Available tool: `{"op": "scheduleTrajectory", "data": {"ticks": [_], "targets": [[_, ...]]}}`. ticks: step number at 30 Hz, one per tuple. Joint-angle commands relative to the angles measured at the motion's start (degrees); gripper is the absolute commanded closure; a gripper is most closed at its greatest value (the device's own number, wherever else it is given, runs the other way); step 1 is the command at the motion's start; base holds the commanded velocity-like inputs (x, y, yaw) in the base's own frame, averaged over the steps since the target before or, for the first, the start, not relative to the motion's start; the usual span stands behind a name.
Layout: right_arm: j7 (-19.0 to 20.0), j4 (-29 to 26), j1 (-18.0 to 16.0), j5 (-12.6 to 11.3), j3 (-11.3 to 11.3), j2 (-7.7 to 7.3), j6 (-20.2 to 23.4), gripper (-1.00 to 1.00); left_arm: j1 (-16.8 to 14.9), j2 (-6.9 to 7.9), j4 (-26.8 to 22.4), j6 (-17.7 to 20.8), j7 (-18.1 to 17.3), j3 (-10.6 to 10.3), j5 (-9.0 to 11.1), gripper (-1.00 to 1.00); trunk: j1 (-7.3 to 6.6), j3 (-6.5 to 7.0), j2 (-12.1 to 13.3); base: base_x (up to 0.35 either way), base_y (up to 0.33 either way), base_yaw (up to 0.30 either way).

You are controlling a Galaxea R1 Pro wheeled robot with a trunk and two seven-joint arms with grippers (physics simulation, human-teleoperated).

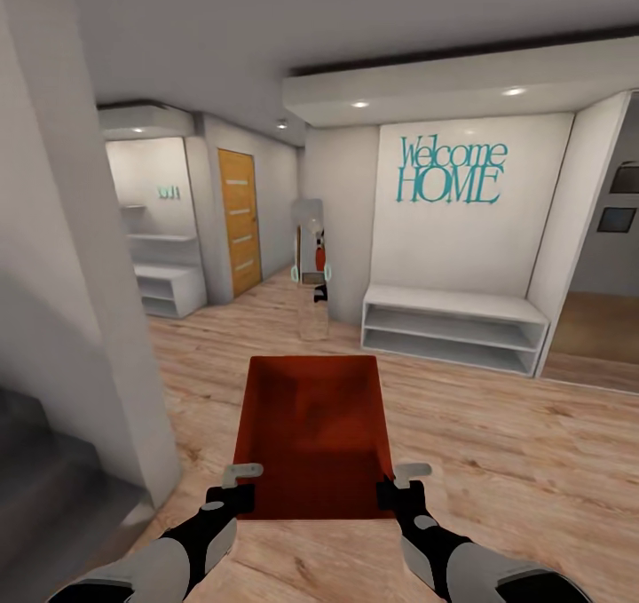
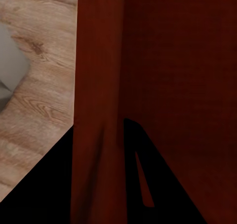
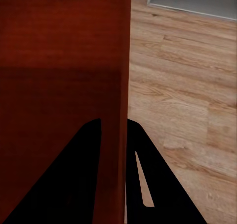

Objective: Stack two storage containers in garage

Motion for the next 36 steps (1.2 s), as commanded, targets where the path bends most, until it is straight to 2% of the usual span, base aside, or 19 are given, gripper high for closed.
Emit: {"op": "scheduleTrajectory", "data": {"ticks": [1,24,31,36], "targets": [[-0.4,0.3,0.0,-2.1,2.0,0.0,-0.5,1.0,-0.1,0.02,0.0,-0.2,1.3,0.8,0.0,1.0,0.05,-0.02,0.0,0.322,0.0,0.0],[-0.4,0.2,-0.1,-2.4,2.0,0.0,-0.5,1.0,-0.1,0.02,0.0,-0.2,1.3,0.8,0.1,1.0,0.05,-0.02,0.0,0.322,0.0,0.0],[-0.4,0.2,-0.1,-2.3,2.0,0.0,-0.6,1.0,-0.1,0.02,0.0,-0.2,1.3,0.7,2.6,1.0,0.05,-0.02,0.0,0.322,0.0,0.0],[-0.4,0.3,-0.1,-2.3,2.0,0.0,-0.6,1.0,-0.1,0.02,0.0,-0.2,1.2,0.7,3.2,1.0,0.05,-0.02,0.0,0.322,0.0,0.0]]}}
